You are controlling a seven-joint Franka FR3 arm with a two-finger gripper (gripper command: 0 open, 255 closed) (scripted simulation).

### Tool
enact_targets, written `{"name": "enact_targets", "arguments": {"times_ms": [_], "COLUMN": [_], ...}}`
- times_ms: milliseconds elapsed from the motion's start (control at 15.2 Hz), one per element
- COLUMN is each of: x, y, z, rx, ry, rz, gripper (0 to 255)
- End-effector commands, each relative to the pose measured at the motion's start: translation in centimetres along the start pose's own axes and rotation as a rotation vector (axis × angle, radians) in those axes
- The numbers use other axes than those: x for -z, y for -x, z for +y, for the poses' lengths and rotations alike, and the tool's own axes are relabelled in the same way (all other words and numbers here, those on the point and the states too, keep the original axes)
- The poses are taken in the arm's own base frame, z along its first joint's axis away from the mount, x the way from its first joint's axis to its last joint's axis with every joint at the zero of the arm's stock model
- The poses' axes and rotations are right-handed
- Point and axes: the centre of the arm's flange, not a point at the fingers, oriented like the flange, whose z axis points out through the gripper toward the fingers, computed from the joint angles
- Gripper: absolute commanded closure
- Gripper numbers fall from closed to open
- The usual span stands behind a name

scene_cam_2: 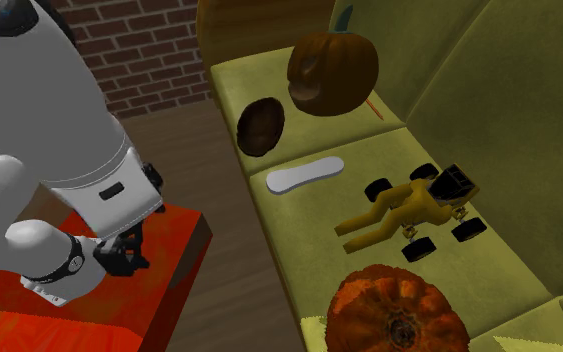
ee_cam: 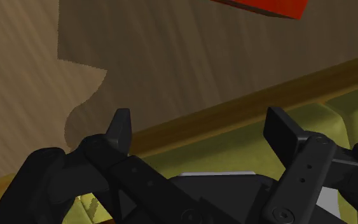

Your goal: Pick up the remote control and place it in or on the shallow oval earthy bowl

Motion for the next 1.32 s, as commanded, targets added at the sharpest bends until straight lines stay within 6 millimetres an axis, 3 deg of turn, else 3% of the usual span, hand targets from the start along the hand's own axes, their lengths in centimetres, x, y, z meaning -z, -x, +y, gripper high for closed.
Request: {"name": "enact_targets", "arguments": {"times_ms": [0,1254], "x": [-0.9,-9.3], "y": [-2.3,-19.4], "z": [-1.6,-17.4], "rx": [0.021,0.223], "ry": [0.000,0.002], "rz": [0.003,0.022], "gripper": [0,0]}}
